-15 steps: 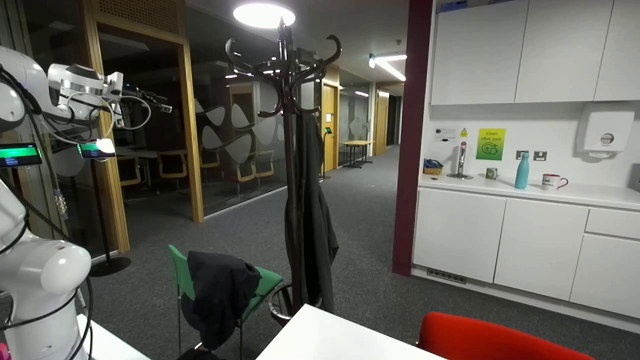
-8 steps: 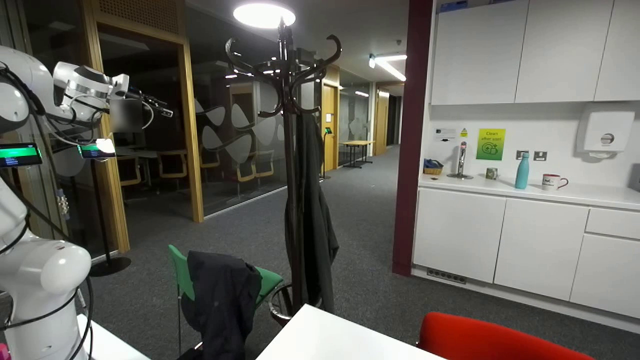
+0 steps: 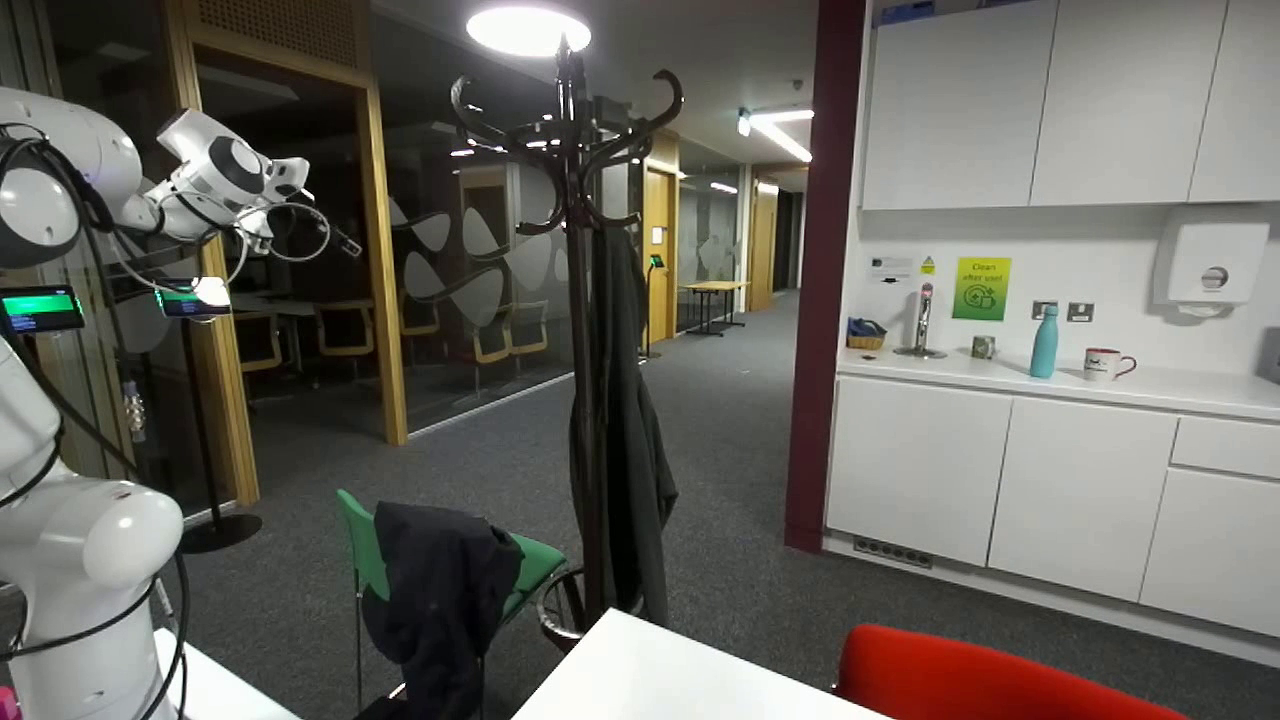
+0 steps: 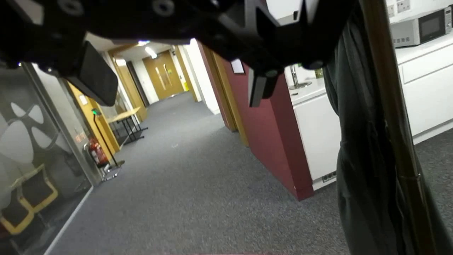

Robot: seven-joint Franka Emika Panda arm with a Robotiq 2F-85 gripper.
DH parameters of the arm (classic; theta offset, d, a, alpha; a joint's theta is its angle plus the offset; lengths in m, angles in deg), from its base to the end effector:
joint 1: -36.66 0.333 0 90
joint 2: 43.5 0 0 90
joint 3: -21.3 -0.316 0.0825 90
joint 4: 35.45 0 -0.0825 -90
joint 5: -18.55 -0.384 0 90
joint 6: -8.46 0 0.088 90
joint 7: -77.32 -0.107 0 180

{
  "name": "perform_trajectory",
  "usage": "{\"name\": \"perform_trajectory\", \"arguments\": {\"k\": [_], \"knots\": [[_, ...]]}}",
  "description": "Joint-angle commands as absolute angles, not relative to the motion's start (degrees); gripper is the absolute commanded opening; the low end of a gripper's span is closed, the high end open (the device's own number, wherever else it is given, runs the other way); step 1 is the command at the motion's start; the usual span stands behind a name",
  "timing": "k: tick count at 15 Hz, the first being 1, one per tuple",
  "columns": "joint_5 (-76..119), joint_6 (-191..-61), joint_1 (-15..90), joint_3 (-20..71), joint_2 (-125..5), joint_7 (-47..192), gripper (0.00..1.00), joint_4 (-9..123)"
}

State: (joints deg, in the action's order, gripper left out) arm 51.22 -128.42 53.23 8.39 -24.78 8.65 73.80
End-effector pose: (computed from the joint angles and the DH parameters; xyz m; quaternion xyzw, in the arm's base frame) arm 0.4292 0.2627 0.7244 -0.8650 0.1780 -0.4609 0.0878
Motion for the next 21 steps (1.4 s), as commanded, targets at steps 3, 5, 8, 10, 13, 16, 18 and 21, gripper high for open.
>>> {"name": "perform_trajectory", "arguments": {"k": [3, 5, 8, 10, 13, 16, 18, 21], "knots": [[47.18, -120.83, 48.36, 6.28, -25.37, 28.55, 1.0, 73.49], [47.86, -119.03, 47.36, 6.02, -25.52, 34.25, 1.0, 73.93], [49.44, -118.24, 46.05, 5.87, -25.86, 42.49, 1.0, 74.76], [49.64, -119.23, 45.5, 6.32, -25.78, 48.76, 1.0, 75.57], [52.09, -120.51, 43.89, 6.81, -25.02, 56.78, 1.0, 76.67], [56.31, -122.2, 42.5, 8.04, -24.03, 63.26, 1.0, 77.54], [60.23, -124.41, 41.66, 8.97, -23.61, 66.19, 1.0, 78.03], [59.75, -123.83, 41.85, 8.92, -25.65, 64.65, 1.0, 75.99]]}}
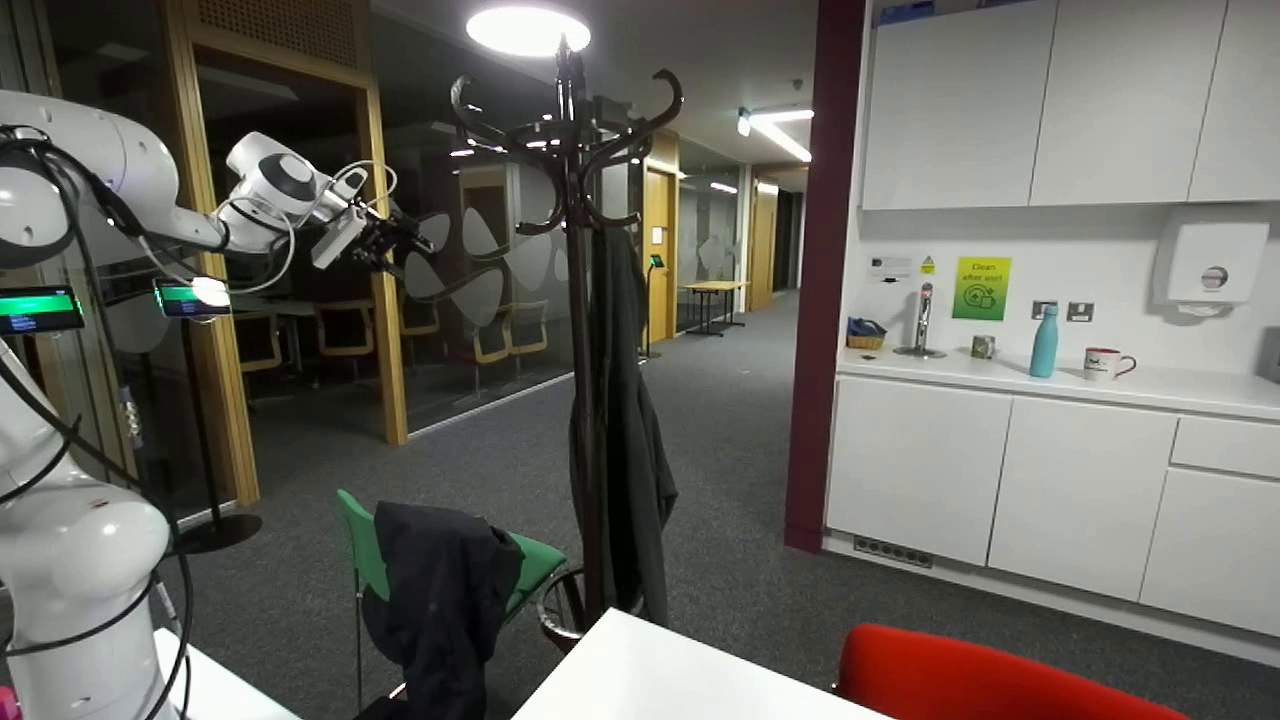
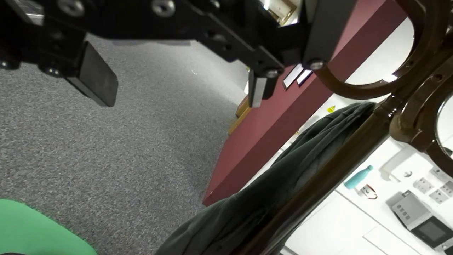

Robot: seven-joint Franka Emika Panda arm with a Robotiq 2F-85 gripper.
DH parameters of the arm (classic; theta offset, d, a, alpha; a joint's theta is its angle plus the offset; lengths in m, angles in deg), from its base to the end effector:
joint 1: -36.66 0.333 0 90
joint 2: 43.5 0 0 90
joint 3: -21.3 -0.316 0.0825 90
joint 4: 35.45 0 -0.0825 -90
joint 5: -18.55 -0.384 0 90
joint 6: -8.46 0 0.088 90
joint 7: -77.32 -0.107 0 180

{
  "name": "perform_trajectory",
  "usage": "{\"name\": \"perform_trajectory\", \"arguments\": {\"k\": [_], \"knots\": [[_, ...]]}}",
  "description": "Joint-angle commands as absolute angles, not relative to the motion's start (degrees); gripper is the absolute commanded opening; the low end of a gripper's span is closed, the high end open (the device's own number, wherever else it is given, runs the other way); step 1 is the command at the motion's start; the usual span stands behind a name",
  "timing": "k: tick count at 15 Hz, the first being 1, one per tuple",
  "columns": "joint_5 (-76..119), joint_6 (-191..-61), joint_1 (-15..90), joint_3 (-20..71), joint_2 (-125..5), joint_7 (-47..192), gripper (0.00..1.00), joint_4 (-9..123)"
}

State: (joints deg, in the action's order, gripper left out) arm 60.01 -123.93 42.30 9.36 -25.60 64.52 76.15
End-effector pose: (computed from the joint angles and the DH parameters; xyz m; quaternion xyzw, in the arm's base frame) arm 0.4830 0.1579 0.6899 0.8666 0.1813 0.3831 0.2635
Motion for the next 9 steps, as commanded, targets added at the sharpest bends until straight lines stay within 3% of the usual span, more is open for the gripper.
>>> {"name": "perform_trajectory", "arguments": {"k": [1, 9], "knots": [[60.23, -124.48, 41.74, 9.21, -25.6, 64.98, 1.0, 76.21], [63.22, -124.8, 40.99, 8.24, -24.99, 63.06, 1.0, 76.91]]}}
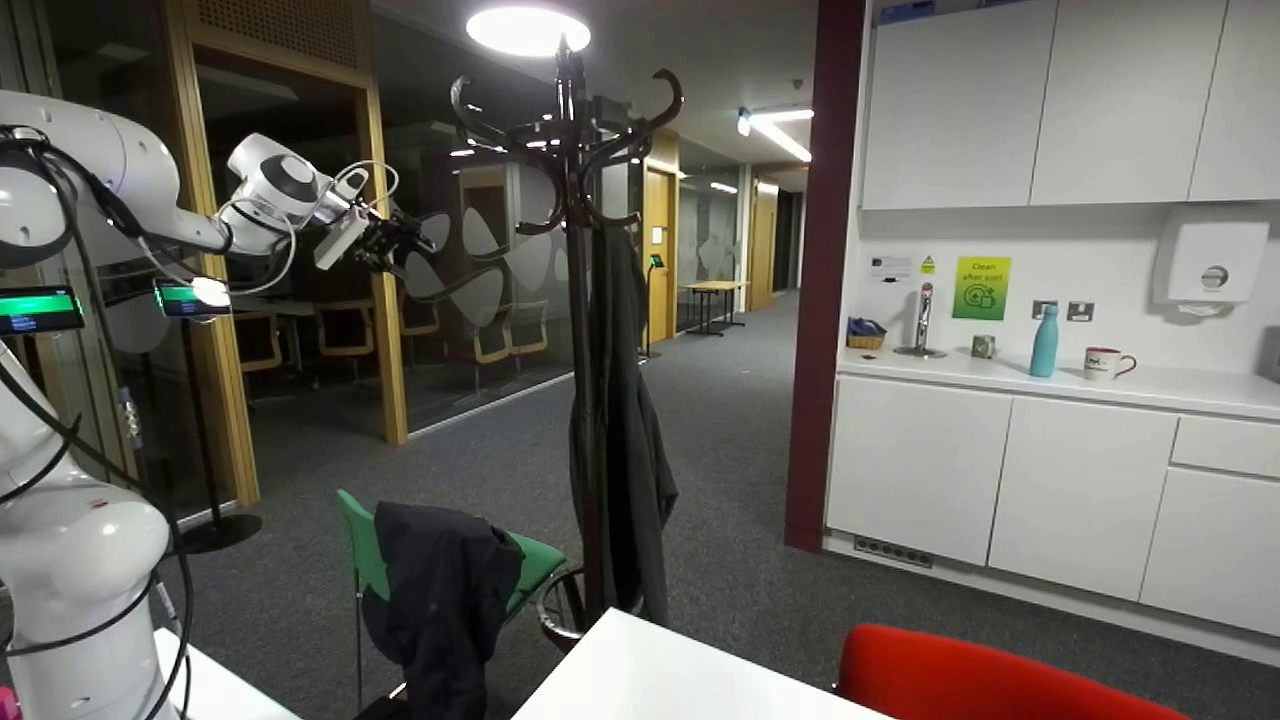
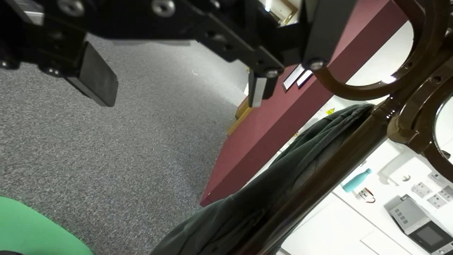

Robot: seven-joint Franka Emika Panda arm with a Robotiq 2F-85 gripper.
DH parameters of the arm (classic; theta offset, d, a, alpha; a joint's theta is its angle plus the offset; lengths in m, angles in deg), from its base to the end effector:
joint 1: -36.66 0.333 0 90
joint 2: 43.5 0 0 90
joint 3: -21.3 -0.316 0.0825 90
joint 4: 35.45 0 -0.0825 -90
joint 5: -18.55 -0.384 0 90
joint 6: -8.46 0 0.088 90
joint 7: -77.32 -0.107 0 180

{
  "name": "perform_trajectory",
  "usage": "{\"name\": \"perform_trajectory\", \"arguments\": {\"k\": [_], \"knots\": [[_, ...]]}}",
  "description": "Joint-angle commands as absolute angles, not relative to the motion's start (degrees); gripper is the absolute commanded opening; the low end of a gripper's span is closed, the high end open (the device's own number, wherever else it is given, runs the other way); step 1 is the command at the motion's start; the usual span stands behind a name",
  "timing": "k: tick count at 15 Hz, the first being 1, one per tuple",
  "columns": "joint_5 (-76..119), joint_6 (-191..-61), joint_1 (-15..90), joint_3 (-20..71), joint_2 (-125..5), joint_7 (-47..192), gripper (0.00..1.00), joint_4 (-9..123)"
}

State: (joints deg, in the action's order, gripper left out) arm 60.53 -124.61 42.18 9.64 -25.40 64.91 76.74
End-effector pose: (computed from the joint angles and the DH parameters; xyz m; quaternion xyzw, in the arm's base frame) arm 0.4833 0.1549 0.6877 0.8641 0.1858 0.3835 0.2678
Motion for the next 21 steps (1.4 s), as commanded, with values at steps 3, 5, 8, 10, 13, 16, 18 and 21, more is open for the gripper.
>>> {"name": "perform_trajectory", "arguments": {"k": [3, 5, 8, 10, 13, 16, 18, 21], "knots": [[70.2, -123.73, 39.83, 5.78, -23.44, 54.27, 1.0, 77.62], [75.12, -120.75, 39.73, 3.75, -22.74, 46.32, 1.0, 78.08], [80.22, -112.45, 40.83, 0.86, -22.48, 37.49, 1.0, 78.15], [81.99, -108.52, 42.12, 0.1, -22.48, 34.41, 1.0, 78.39], [84.38, -106.21, 43.43, 0.74, -21.7, 32.64, 1.0, 79.52], [86.42, -105.06, 43.55, 2.21, -20.66, 31.54, 1.0, 80.02], [87.87, -105.36, 43.2, 3.78, -19.6, 31.49, 1.0, 80.62], [89.69, -106.49, 42.76, 6.66, -18.2, 31.83, 1.0, 81.61]]}}
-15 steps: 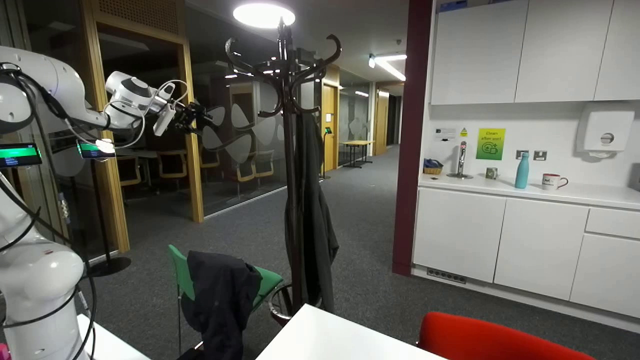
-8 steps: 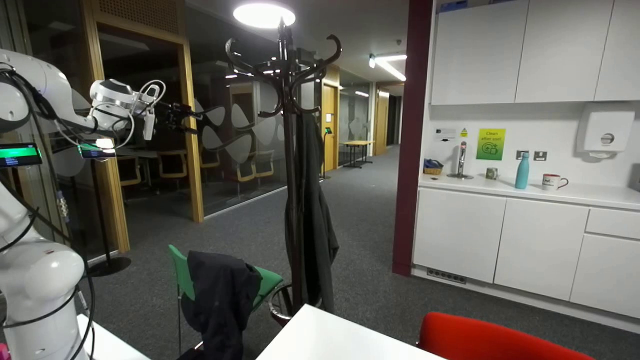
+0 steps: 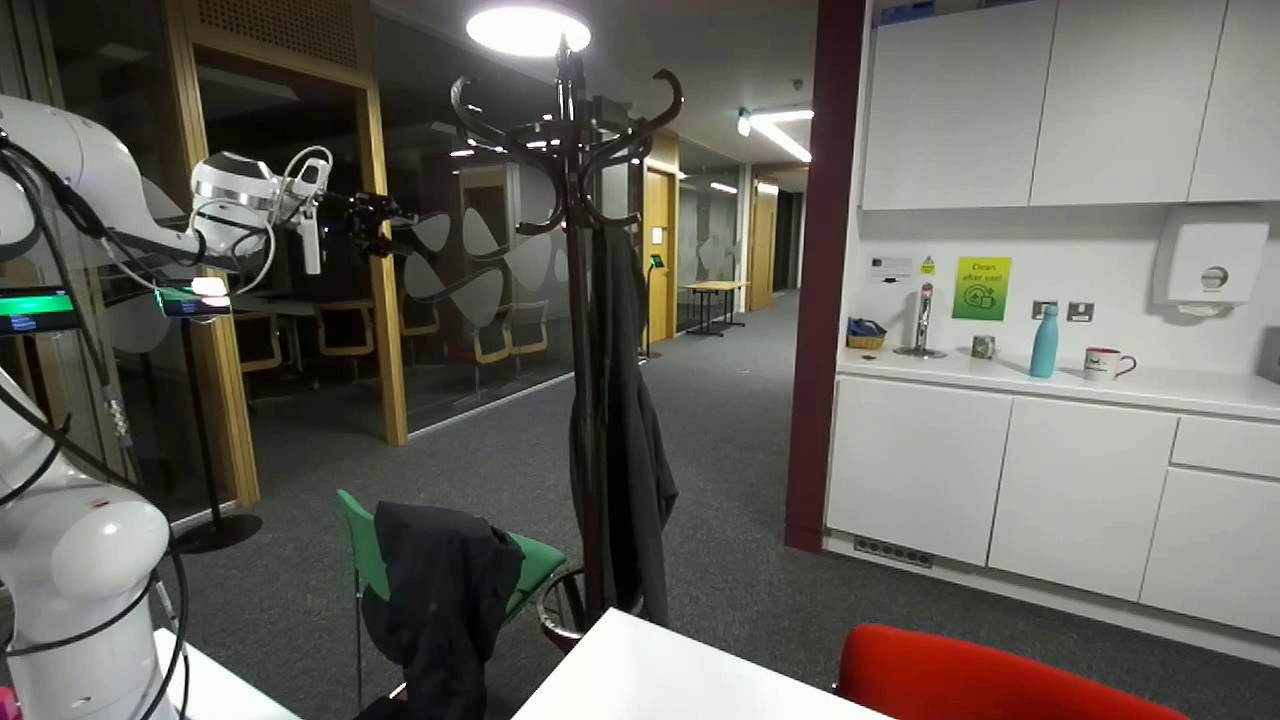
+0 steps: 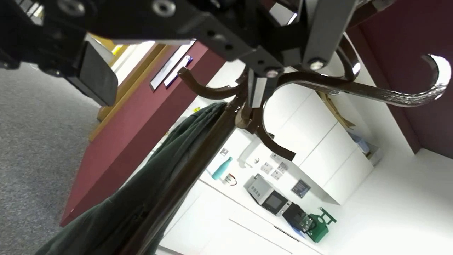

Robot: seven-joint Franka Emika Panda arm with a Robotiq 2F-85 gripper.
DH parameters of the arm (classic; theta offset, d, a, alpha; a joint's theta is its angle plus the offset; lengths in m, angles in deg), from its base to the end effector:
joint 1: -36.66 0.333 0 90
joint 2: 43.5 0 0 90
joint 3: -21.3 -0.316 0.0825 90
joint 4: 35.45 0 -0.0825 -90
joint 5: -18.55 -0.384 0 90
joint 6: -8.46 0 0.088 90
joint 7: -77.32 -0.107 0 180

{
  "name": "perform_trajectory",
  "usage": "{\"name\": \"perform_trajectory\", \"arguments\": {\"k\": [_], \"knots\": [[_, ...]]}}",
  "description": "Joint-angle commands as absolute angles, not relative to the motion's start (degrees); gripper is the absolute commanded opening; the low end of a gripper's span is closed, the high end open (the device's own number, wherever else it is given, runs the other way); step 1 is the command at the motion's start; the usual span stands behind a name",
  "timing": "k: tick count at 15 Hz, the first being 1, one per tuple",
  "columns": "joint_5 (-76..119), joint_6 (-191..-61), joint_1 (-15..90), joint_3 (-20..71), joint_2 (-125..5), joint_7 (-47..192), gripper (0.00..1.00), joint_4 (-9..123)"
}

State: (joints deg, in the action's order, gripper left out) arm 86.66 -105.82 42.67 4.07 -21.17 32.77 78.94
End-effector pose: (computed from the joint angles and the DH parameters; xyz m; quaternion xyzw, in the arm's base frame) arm 0.4437 0.1618 0.6947 0.7946 -0.0152 0.4450 0.4127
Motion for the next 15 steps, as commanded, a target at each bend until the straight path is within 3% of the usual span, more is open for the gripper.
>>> {"name": "perform_trajectory", "arguments": {"k": [1, 9, 15], "knots": [[90.12, -106.78, 42.6, 7.76, -17.71, 31.99, 1.0, 81.94], [94.68, -111.31, 40.85, 15.69, -15.63, 24.67, 1.0, 83.5], [91.05, -124.14, 40.47, 20.83, -18.49, 17.65, 1.0, 82.68]]}}
